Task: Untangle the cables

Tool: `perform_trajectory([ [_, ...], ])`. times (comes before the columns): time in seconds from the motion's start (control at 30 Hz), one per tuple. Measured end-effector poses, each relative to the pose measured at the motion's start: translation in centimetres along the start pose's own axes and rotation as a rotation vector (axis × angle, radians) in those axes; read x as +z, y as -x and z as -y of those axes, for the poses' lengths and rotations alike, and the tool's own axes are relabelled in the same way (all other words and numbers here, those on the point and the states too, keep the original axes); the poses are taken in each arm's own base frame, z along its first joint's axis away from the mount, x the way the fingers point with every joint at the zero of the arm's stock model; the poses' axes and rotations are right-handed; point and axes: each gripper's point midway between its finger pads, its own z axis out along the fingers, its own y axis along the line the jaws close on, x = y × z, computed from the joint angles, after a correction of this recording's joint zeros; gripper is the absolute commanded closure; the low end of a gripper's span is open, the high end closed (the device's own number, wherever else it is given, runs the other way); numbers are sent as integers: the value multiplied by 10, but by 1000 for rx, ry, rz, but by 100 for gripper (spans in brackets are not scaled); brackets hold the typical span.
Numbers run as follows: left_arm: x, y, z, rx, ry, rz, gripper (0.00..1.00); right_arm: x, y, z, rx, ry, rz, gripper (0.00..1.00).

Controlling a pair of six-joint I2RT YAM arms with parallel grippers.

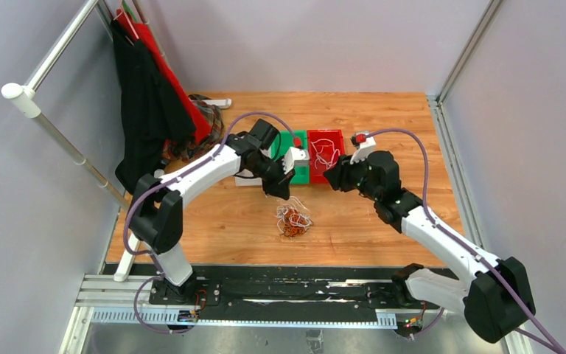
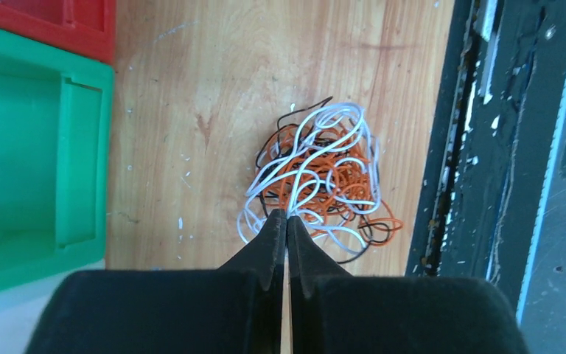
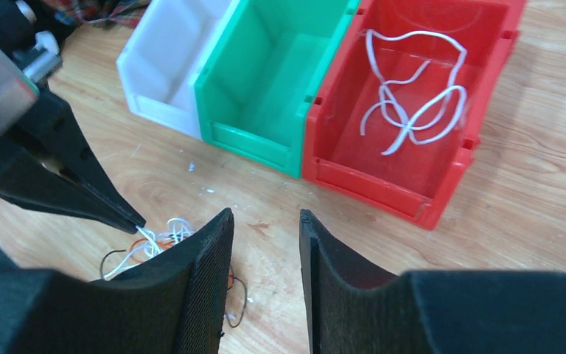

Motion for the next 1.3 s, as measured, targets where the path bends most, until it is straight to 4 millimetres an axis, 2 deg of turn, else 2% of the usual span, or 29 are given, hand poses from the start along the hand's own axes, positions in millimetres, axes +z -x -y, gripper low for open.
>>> perform_trajectory([
  [0.07, -9, 7, 5, -4, 19, 19, 99, 0, -1, -7, -8, 21, 1, 59],
  [0.27, -54, 39, 29, -10, 97, 117, 99, 0, 0, -38, -46, 107, 16, 35],
  [0.37, -78, 56, 41, -17, 148, 175, 99, -4, 5, -62, -78, 176, 45, 32],
  [0.6, -118, 70, 55, -58, 273, 240, 99, -14, 21, -105, -124, 308, 121, 30],
  [0.87, -153, 85, 62, -50, 377, 284, 99, -22, 41, -132, -122, 412, 190, 30],
  [1.13, -171, 92, 73, -27, 402, 318, 99, -20, 51, -158, -126, 488, 201, 37],
  [1.3, -175, 93, 78, -27, 399, 318, 99, -6, 45, -170, -129, 503, 171, 46],
])
